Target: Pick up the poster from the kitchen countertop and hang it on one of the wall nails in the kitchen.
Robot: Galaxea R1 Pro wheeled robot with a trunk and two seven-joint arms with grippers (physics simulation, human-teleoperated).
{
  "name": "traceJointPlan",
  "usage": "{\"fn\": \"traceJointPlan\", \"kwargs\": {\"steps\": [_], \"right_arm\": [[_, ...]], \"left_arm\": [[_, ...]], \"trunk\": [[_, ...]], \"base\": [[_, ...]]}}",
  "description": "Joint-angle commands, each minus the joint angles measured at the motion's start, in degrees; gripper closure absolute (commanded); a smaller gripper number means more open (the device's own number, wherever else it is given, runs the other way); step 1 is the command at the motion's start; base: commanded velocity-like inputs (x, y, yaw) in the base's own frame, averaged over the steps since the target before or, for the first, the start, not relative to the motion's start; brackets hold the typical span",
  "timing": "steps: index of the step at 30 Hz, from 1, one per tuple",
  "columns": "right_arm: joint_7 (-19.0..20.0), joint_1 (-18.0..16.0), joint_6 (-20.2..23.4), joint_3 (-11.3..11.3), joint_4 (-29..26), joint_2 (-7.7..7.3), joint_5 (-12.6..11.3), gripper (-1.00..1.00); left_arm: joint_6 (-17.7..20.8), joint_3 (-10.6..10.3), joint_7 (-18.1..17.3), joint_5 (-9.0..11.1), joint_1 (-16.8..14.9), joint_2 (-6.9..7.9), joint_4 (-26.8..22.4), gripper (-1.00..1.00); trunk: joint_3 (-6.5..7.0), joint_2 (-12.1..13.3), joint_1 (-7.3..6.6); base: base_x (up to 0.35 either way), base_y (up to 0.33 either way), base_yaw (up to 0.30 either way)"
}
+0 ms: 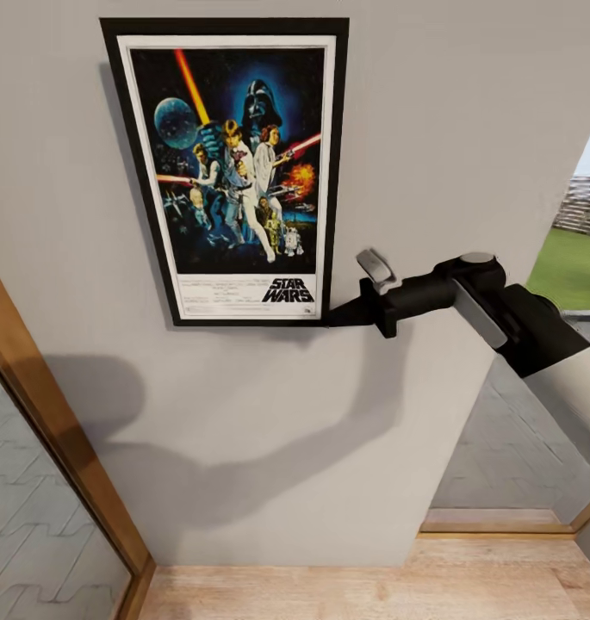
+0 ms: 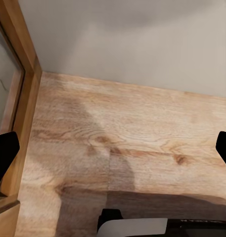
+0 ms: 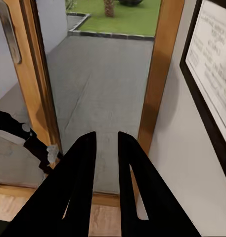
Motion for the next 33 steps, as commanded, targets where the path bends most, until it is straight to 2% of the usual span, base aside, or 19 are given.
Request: {"fn": "traceJointPlan", "kwargs": {"steps": [1,10,16,17,19,23,24,33], "right_arm": [[-0.56,0.23,0.92,-0.13,0.32,0.27,-0.21,1.0],[0.54,0.27,0.68,-1.41,1.97,2.19,1.66,1.0],[1.44,0.27,0.56,-2.22,3.09,2.75,2.81,1.0],[1.61,0.27,0.5,-2.35,3.28,2.8,2.99,-1.0],[0.96,0.27,1.14,-2.99,3.92,3.42,2.35,-1.0],[-0.32,0.27,2.42,-4.28,5.21,3.42,1.62,-1.0],[-6.08,0.27,8.91,-6.52,6.89,3.42,1.63,-1.0],[-6.09,0.27,8.94,-6.52,6.89,3.42,1.66,-1.0]], "left_arm": [[-0.04,0.12,-0.3,0.05,-0.02,-0.02,-0.04,-1.0],[-0.04,0.12,-0.3,0.05,-0.02,-0.02,-0.04,-1.0],[-0.04,0.12,-0.3,0.04,-0.02,-0.02,-0.04,-1.0],[-0.04,0.12,-0.3,0.04,-0.02,0.17,0.0,-1.0],[-0.04,0.12,-0.3,0.05,-0.02,0.64,0.12,-1.0],[-0.04,0.12,-0.3,0.06,-0.02,0.88,0.18,-1.0],[-0.04,0.12,-0.3,0.06,-0.02,0.89,0.18,-1.0],[-0.11,0.12,-0.3,0.06,-0.02,1.0,0.23,-1.0]], "trunk": [[-0.13,-0.16,0.02],[-0.13,-0.16,0.02],[-0.13,-0.16,0.02],[-0.13,-0.16,0.02],[-0.13,-0.16,0.02],[-0.13,-0.16,0.02],[-0.13,-0.16,0.02],[-0.13,-0.16,0.02]], "base": [[0.0,0.0,0.0],[0.0,0.0,0.0],[0.0,0.0,0.0],[0.0,0.0,0.0],[0.0,0.0,0.0],[0.0,0.0,0.0],[-0.014,0.0,0.0],[-0.191,0.0,0.0]]}}
